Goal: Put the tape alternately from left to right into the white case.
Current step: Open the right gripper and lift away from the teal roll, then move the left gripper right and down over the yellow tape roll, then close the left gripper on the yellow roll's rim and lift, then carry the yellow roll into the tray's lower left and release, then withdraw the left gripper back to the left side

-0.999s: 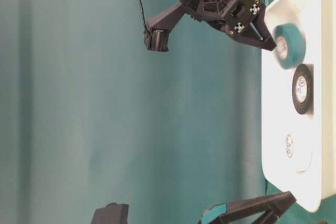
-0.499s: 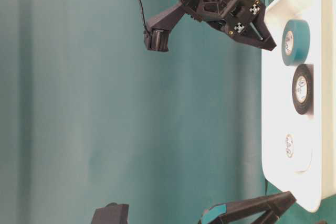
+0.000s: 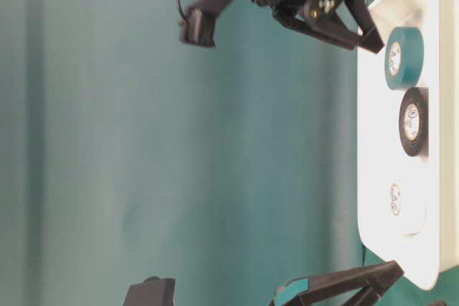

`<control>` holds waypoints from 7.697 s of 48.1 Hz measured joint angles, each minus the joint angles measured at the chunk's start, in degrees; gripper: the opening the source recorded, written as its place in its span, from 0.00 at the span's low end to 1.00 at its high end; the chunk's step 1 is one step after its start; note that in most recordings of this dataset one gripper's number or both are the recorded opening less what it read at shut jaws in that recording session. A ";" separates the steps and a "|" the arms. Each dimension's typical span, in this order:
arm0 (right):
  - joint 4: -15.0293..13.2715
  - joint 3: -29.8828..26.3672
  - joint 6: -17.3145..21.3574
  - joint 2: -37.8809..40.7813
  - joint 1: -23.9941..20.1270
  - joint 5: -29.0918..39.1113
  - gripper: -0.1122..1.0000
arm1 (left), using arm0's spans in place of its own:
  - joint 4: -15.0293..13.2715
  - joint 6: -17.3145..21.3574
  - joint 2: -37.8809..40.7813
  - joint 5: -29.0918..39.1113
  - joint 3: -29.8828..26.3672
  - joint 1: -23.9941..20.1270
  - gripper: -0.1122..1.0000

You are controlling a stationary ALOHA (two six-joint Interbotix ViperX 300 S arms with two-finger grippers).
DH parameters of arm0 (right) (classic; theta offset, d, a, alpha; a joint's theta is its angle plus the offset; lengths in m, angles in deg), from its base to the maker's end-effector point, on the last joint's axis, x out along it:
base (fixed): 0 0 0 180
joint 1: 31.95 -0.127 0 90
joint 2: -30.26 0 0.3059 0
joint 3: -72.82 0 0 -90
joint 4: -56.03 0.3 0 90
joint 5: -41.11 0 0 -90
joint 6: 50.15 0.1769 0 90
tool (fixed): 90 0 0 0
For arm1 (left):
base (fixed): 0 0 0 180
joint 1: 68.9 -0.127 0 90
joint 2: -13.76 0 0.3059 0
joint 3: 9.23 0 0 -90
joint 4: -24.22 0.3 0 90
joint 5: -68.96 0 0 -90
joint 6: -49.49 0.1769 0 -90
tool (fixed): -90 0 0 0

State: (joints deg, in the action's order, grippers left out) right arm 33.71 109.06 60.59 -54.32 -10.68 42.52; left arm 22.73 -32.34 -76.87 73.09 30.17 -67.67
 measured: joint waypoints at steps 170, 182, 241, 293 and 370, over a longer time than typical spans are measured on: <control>0.18 9.93 0.44 -7.56 -15.21 -4.66 0.85 | 0.09 15.21 38.41 13.27 -41.57 4.04 0.90; 0.18 9.93 0.44 -7.56 -15.21 -4.66 0.85 | 0.18 15.21 38.41 12.83 -41.48 4.13 0.37; 0.26 9.93 0.53 -7.56 -15.29 -4.66 0.85 | 0.18 15.56 26.98 12.39 -33.49 5.71 0.34; 0.18 10.28 0.53 -7.56 -15.29 -5.62 0.85 | 0.18 15.12 10.11 10.20 -12.13 -12.22 0.34; 0.26 10.28 0.53 -7.56 -15.29 -5.71 0.85 | 0.18 15.21 9.40 7.03 -9.23 -14.41 1.00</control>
State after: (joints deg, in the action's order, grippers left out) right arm 33.97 119.34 61.11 -61.87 -25.98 36.81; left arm 22.90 -17.13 -67.47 80.12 20.94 -82.08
